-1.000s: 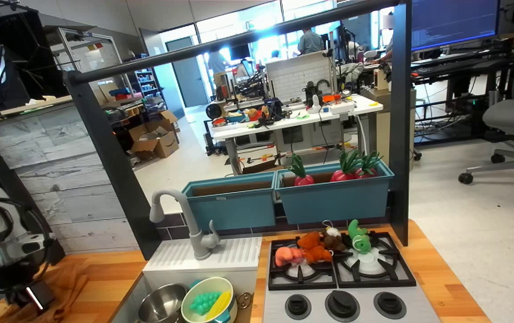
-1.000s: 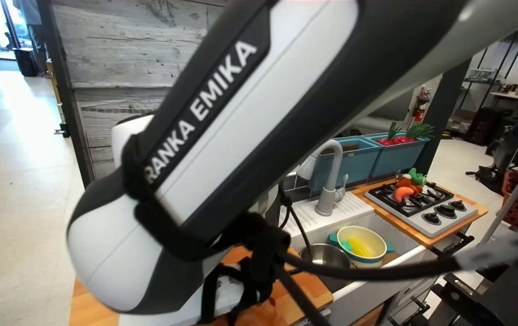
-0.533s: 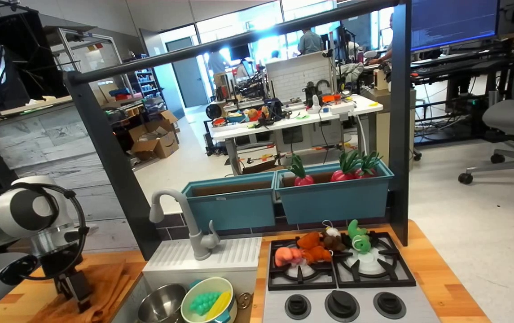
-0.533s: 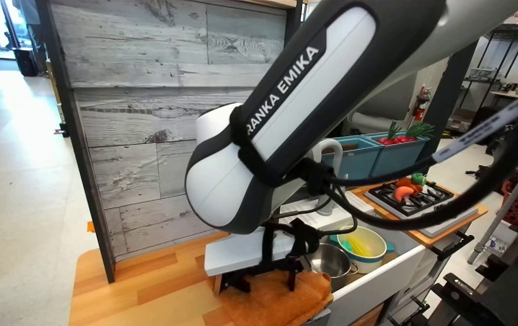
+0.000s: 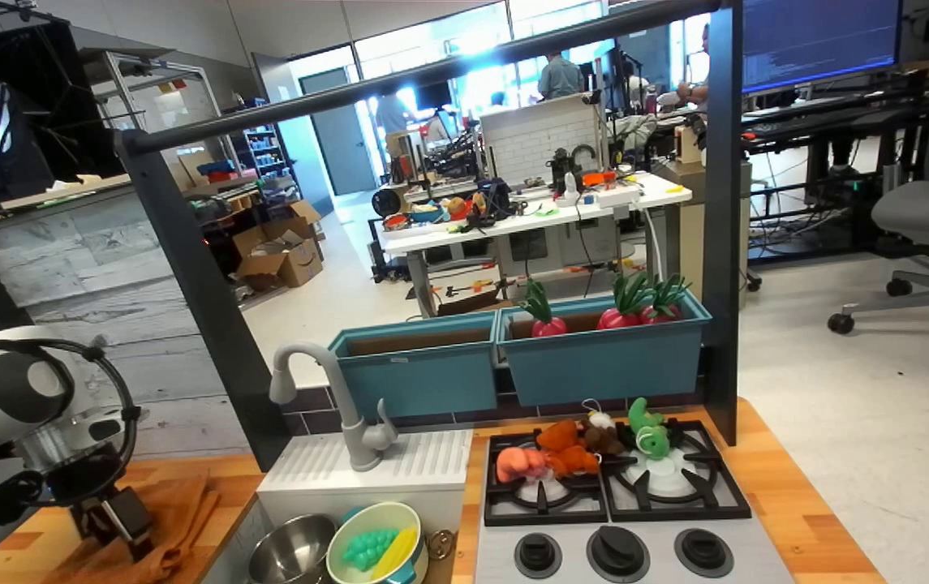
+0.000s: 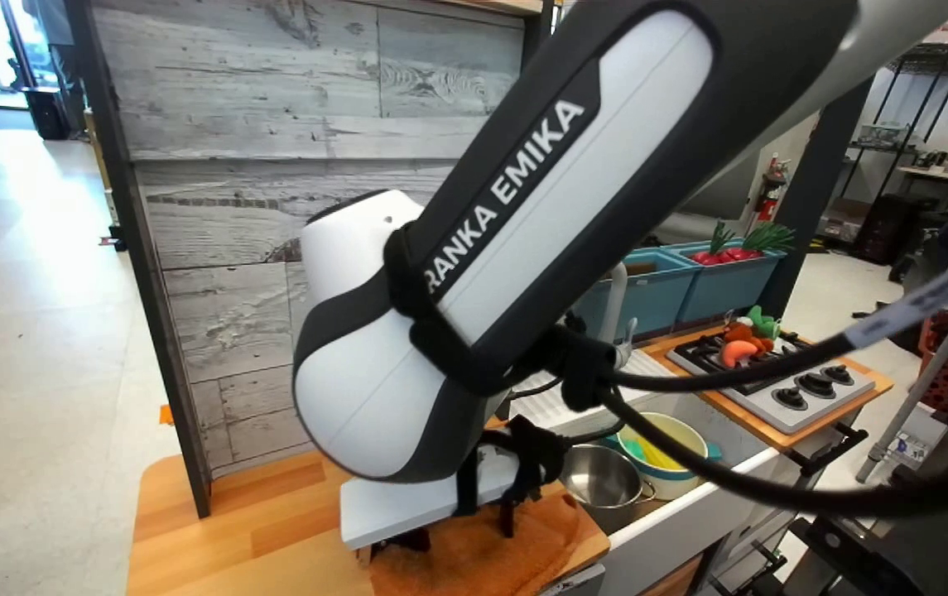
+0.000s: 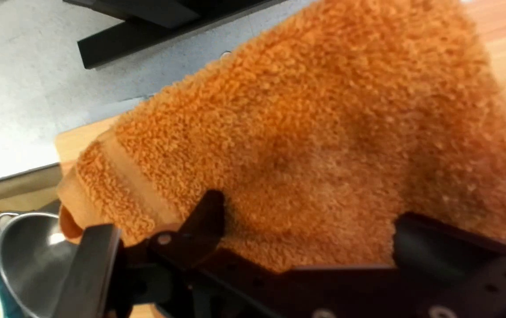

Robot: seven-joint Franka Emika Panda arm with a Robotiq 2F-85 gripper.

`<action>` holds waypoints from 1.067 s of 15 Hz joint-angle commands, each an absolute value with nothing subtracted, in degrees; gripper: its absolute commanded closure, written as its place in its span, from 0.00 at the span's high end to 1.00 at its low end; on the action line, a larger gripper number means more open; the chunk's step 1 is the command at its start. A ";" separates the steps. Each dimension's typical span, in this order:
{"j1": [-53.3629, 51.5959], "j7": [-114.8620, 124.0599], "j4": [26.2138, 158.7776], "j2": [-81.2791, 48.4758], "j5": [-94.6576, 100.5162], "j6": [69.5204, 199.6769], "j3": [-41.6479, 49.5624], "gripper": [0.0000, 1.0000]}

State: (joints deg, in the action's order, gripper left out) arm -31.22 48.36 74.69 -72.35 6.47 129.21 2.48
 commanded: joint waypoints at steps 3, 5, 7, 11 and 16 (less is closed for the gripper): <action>-34.59 47.40 84.13 -65.59 8.18 144.98 1.53 1.00; -34.73 46.95 90.53 -59.81 8.19 151.75 1.29 1.00; -35.89 47.88 95.13 -56.05 6.95 159.90 2.71 1.00; -37.01 46.72 105.97 -46.87 5.24 175.12 4.10 1.00; -33.32 39.66 120.28 -33.31 -1.43 184.87 -1.29 1.00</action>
State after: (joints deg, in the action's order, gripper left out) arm -35.65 44.63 109.14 -43.48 2.76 181.24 2.37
